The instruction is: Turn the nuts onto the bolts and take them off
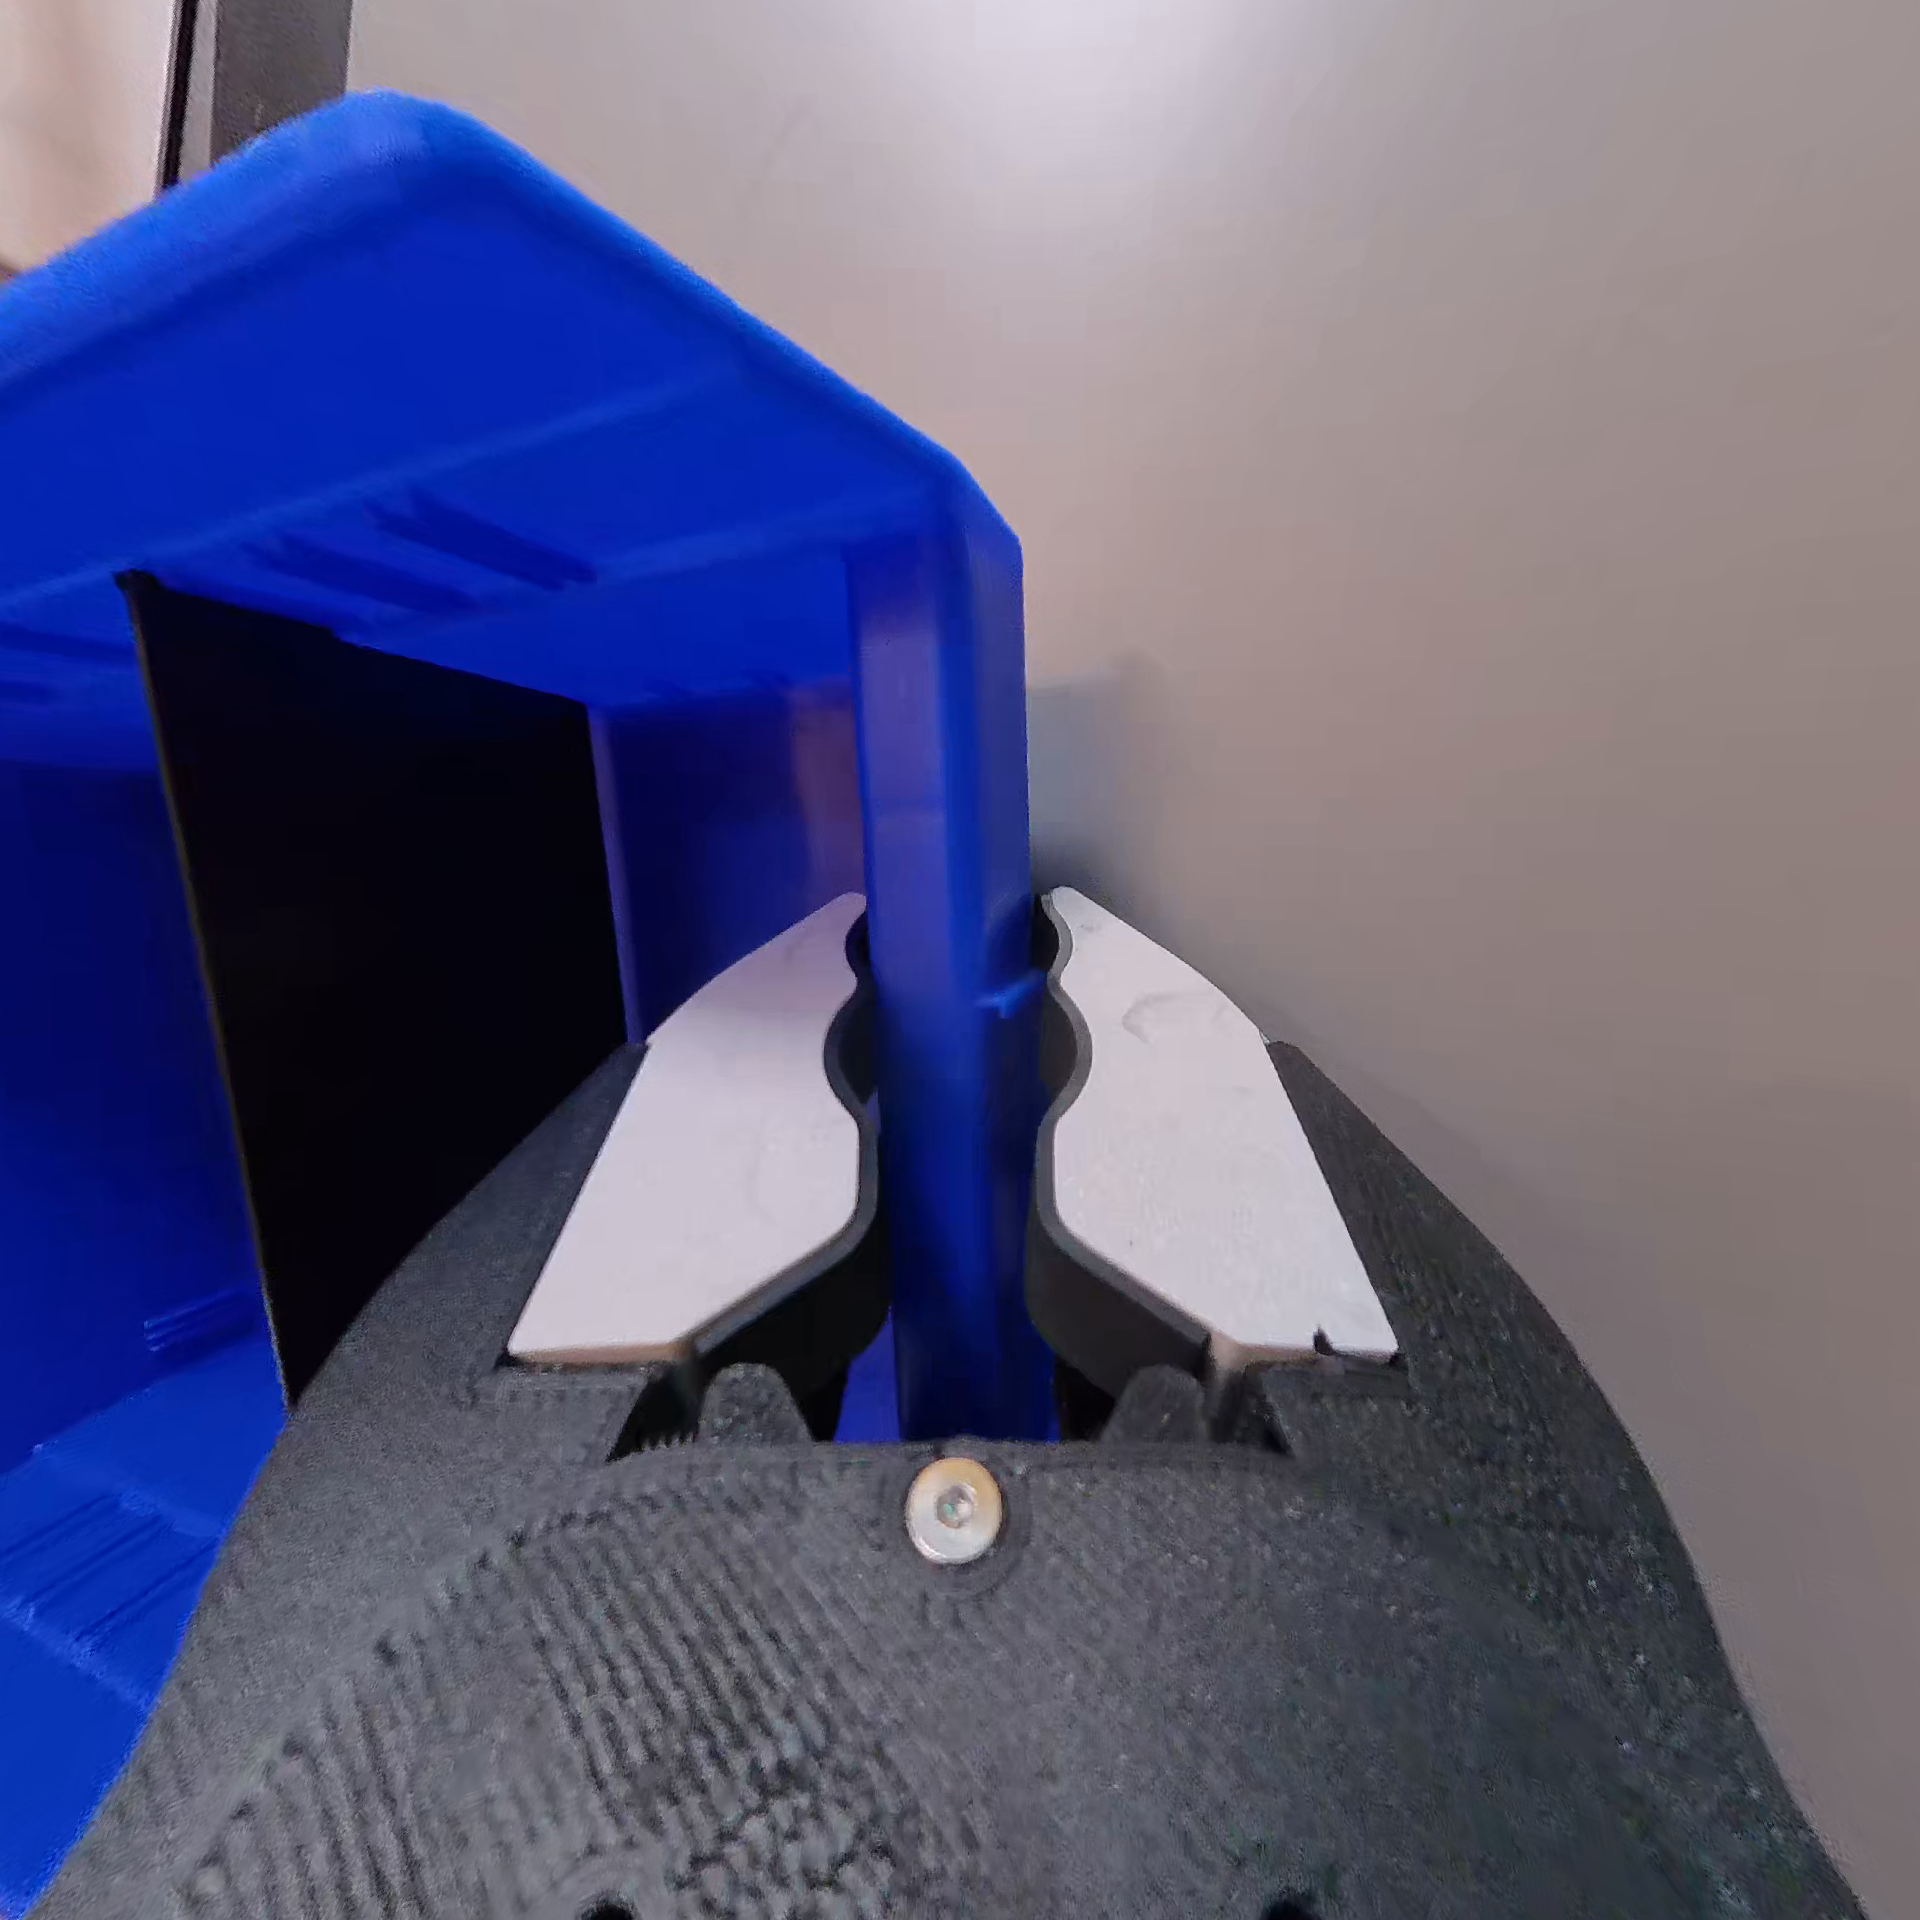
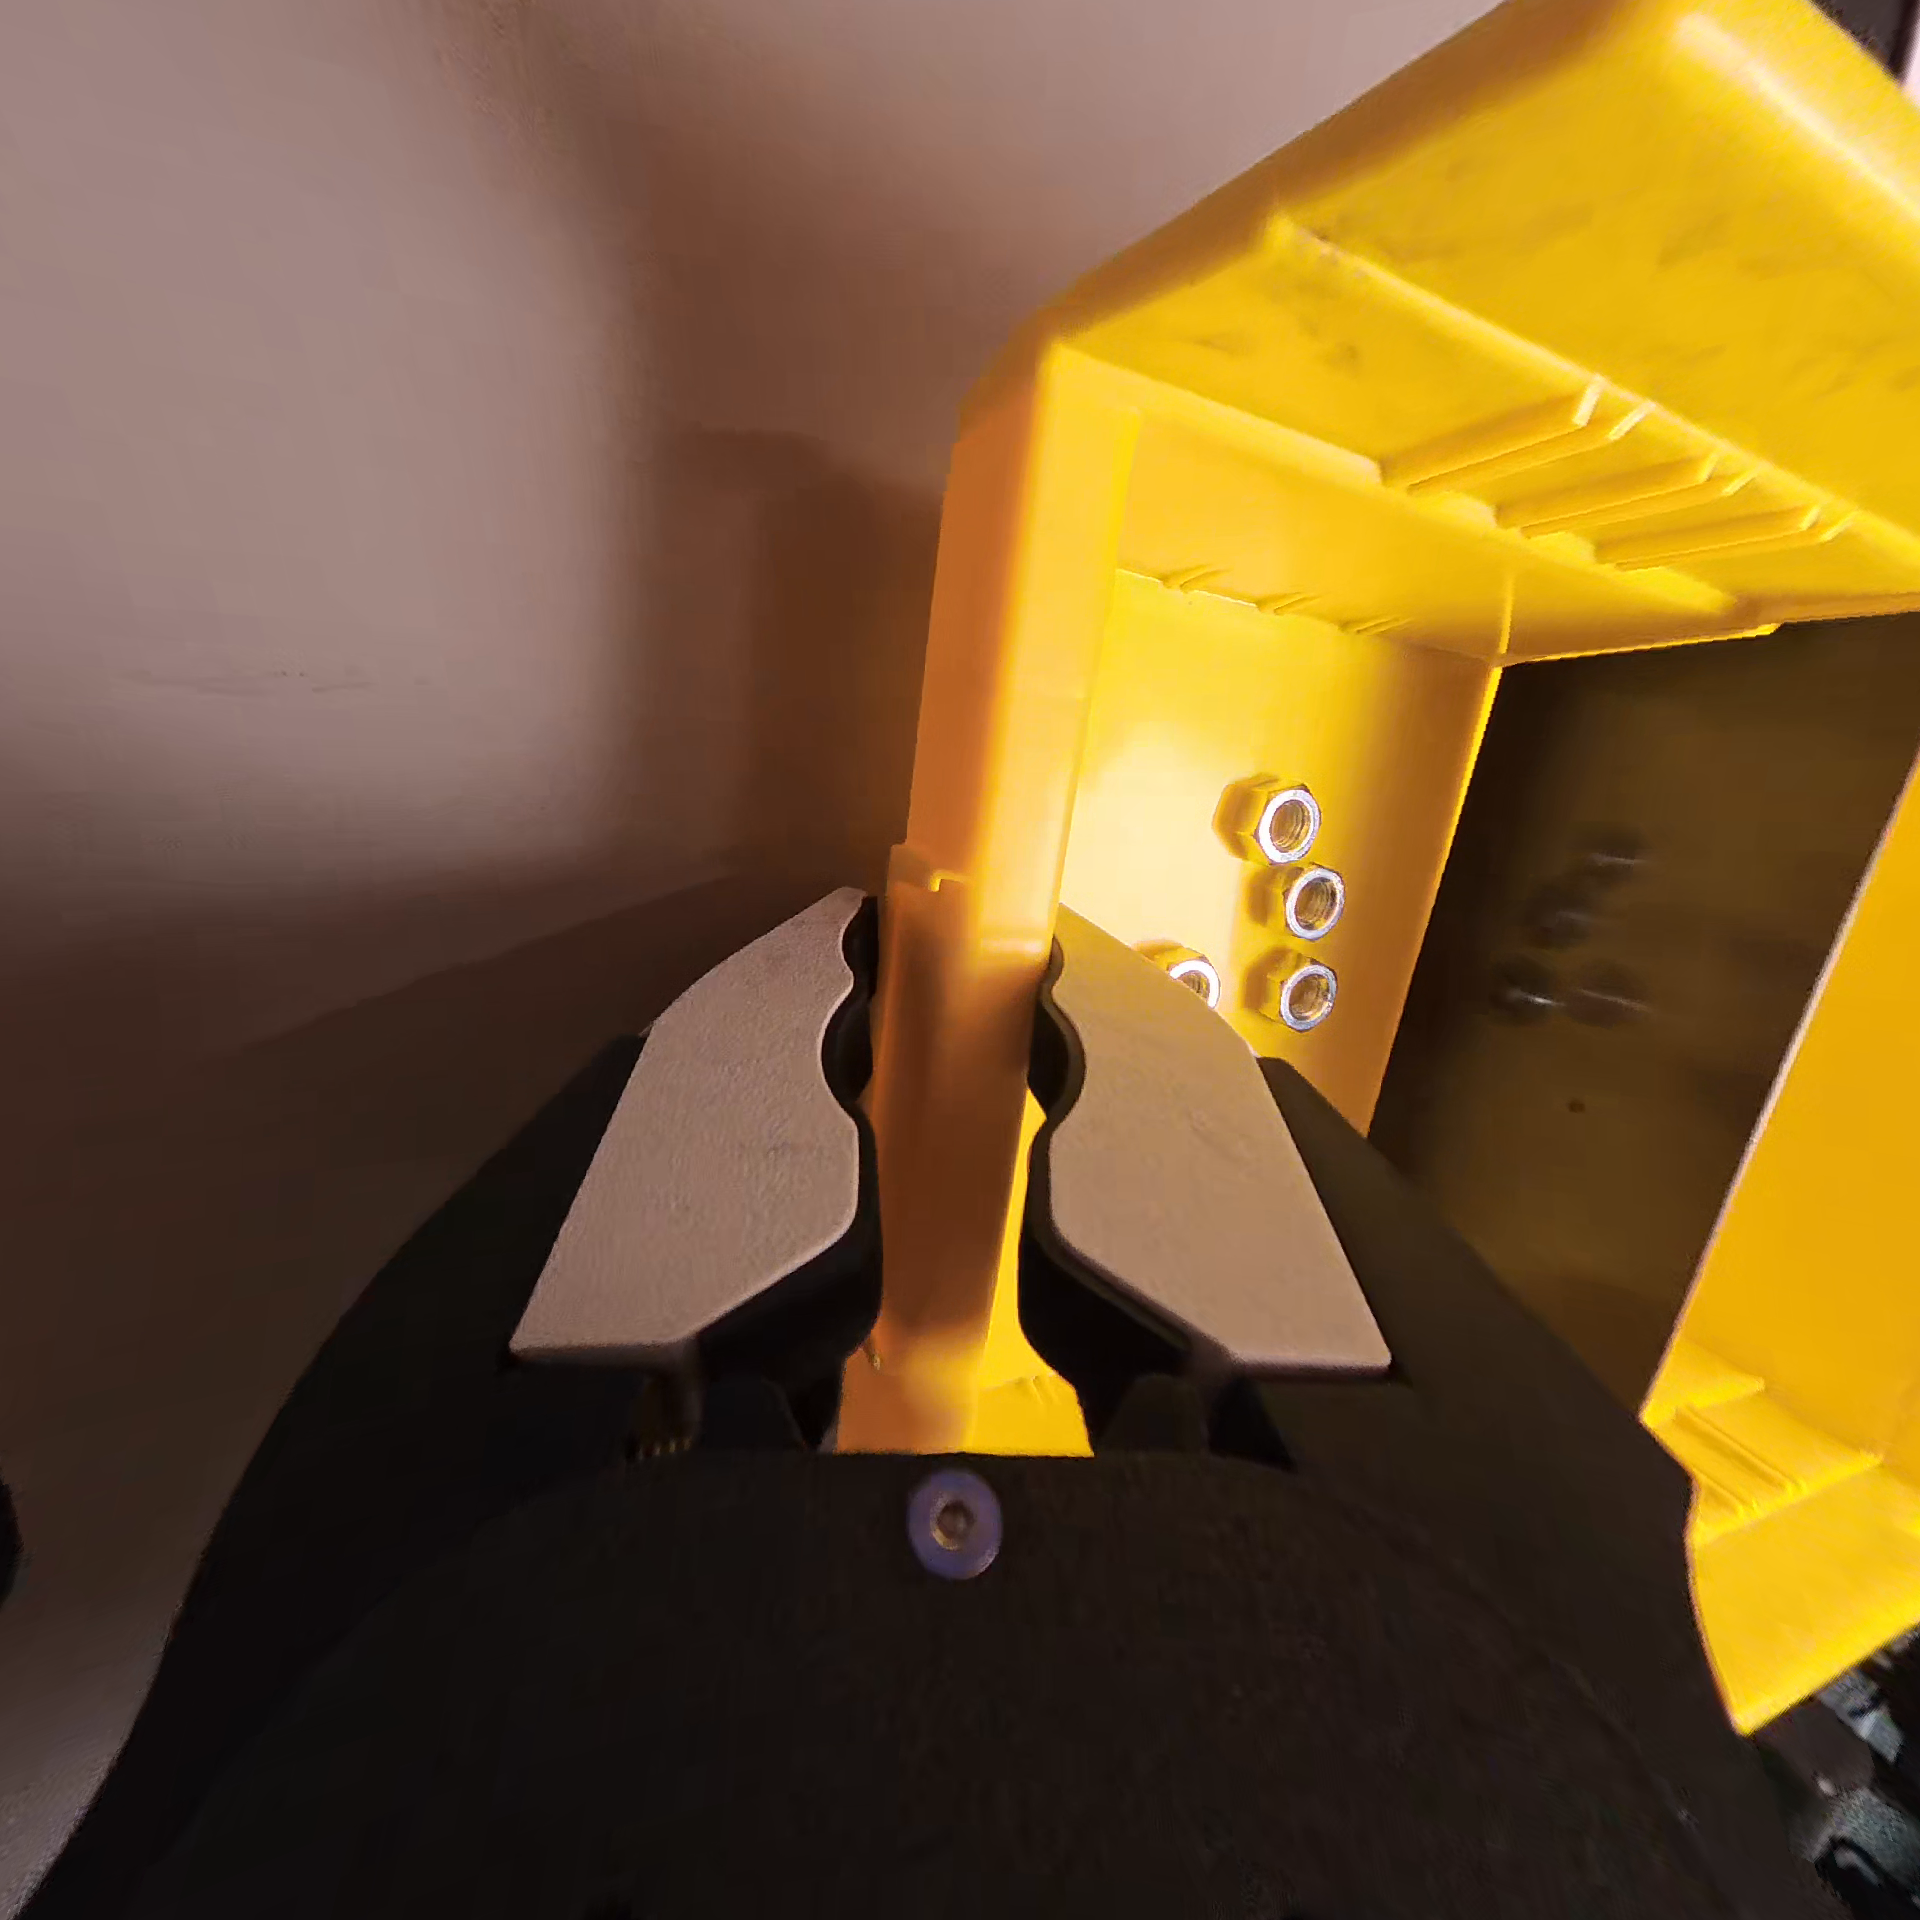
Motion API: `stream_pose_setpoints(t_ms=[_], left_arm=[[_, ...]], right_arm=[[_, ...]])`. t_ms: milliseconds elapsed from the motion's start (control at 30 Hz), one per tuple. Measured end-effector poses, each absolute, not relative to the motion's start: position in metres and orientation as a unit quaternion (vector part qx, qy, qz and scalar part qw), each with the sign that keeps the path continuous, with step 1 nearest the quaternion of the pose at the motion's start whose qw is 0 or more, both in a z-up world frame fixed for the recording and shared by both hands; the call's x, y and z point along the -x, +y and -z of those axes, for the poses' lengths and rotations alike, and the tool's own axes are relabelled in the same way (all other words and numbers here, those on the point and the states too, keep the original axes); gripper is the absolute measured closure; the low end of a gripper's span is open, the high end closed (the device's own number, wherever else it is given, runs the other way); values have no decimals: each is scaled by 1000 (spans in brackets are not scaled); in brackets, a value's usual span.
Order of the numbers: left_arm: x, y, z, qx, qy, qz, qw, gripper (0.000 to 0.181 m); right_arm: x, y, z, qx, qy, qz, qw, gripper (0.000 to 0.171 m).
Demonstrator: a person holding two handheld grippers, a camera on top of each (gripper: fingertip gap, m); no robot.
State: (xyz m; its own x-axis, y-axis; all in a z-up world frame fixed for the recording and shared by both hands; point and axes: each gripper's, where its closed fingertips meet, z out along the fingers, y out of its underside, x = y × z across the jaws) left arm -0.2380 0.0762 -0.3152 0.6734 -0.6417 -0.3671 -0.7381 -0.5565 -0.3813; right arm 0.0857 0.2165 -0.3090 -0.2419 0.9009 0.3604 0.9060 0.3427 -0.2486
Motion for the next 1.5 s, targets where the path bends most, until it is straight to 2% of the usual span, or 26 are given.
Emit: stream_pose_setpoints(t_ms=[400, 533, 633, 700, 800, 900, 1000, 1033, 1200, 1267, 1333, 1500], left_arm=[[114, 87, 312, 774, 558, -62, 293, 152], [93, 85, 302, 727, 587, -76, 349, 149], [66, 75, 266, 708, 536, -26, 459, 155], [46, 64, 240, 708, 481, 32, 516, 149], [18, 58, 220, 740, 369, 131, 547, 142], [-3, 73, 218, 756, 264, 179, 572, 131], [-11, 99, 232, 782, 183, 155, 575, 123], [-13, 107, 236, 789, 156, 154, 574, 125], [-26, 127, 268, 821, 109, 110, 549, 136], [-24, 131, 263, 815, 85, 104, 563, 140], [-20, 131, 257, 808, 85, 89, 576, 151], [-18, 119, 230, 789, 117, 57, 601, 161]], right_arm=[[-80, 123, 306, 499, -822, -8, 274, 143], [-74, 95, 279, 542, -767, -99, 328, 135], [-86, 93, 237, 580, -684, -158, 412, 132], [-112, 108, 208, 616, -599, -172, 482, 134], [-165, 140, 182, 676, -428, -193, 569, 137], [-197, 165, 204, 729, -330, -185, 570, 129], [-190, 177, 238, 768, -296, -212, 526, 123], [-187, 181, 247, 780, -294, -208, 511, 121], [-177, 187, 261, 792, -286, -201, 501, 141], [-181, 189, 259, 787, -285, -174, 518, 151], [-187, 191, 257, 783, -284, -150, 532, 159], [-193, 177, 228, 759, -283, -121, 574, 164]])
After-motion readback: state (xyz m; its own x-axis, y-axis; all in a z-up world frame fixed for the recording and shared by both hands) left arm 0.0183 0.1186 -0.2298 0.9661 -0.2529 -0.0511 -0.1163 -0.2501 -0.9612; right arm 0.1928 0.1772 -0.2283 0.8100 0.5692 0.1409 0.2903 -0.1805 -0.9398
